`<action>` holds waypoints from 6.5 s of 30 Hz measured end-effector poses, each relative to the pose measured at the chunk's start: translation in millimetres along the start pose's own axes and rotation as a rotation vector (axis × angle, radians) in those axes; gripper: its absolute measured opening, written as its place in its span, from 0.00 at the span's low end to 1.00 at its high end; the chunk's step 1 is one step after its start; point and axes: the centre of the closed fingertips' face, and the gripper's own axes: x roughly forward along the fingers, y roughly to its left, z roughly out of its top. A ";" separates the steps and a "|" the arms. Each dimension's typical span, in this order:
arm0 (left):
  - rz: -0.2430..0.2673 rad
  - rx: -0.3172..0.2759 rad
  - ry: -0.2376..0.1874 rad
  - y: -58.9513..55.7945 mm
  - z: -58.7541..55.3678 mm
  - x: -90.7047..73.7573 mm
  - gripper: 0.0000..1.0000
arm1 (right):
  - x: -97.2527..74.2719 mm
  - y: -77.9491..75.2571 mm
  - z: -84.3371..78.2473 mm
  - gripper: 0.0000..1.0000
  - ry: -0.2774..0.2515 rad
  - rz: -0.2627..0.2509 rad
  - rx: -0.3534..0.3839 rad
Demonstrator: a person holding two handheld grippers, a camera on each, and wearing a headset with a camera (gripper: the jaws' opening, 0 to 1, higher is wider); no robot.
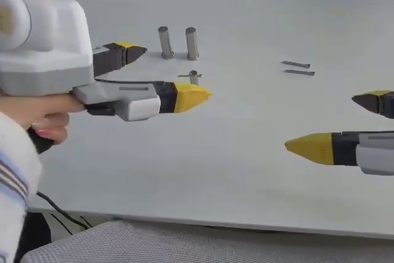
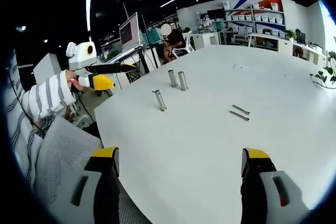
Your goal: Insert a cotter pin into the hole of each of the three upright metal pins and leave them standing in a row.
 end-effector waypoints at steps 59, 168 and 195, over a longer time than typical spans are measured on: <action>0.184 -0.003 0.284 167.1 -53.8 99.7 0.30 | 11.0 -3.2 -8.2 0.90 0.024 -0.073 0.116; -0.015 -0.054 0.215 -70.9 -54.5 112.8 0.09 | -5.8 8.0 11.3 0.94 -0.096 0.002 0.072; -0.046 -0.034 0.247 -94.6 -77.3 123.8 0.09 | -1.1 11.6 3.2 0.92 -0.050 0.021 0.070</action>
